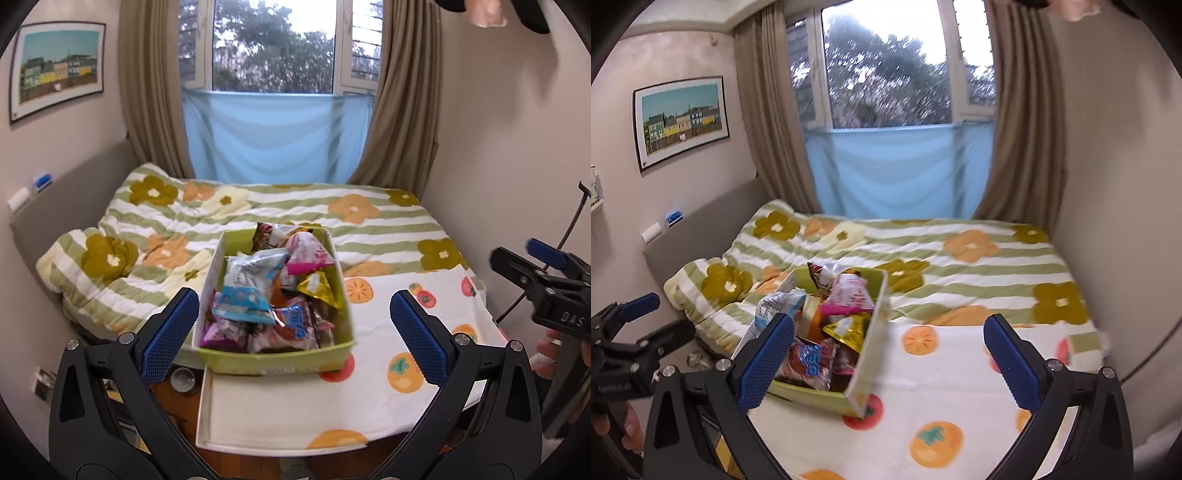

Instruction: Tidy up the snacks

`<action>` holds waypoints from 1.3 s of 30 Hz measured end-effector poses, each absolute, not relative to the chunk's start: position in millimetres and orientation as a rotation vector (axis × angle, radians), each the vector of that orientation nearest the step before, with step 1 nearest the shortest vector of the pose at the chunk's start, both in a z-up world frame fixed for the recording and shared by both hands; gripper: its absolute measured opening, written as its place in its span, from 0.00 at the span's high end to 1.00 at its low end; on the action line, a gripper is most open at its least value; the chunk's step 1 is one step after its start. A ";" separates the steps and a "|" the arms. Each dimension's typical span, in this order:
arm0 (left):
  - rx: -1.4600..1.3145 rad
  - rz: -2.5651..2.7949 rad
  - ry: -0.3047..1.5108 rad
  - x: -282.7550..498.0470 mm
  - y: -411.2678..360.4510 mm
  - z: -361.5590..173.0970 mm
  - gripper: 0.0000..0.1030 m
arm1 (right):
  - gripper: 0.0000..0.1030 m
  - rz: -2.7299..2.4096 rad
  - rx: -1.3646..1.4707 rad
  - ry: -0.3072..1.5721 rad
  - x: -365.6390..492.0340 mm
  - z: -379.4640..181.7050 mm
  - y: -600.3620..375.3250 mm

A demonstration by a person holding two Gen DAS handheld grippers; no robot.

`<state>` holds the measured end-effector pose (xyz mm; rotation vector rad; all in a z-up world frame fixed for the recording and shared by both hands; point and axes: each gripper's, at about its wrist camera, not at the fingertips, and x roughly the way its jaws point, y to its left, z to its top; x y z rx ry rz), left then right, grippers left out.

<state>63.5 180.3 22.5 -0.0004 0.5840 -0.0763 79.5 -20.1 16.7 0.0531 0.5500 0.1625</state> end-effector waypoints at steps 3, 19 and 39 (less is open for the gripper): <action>0.018 -0.059 0.571 36.8 164.8 19.6 0.00 | 0.01 0.099 0.043 0.548 49.4 18.1 -35.1; 0.022 -0.082 0.547 -22.8 136.8 10.4 0.00 | 0.01 -0.014 0.034 0.558 -28.1 -3.6 -62.7; 0.025 -0.076 0.532 -29.2 124.8 10.5 0.00 | 0.01 -0.033 0.023 0.543 -36.6 1.5 -67.8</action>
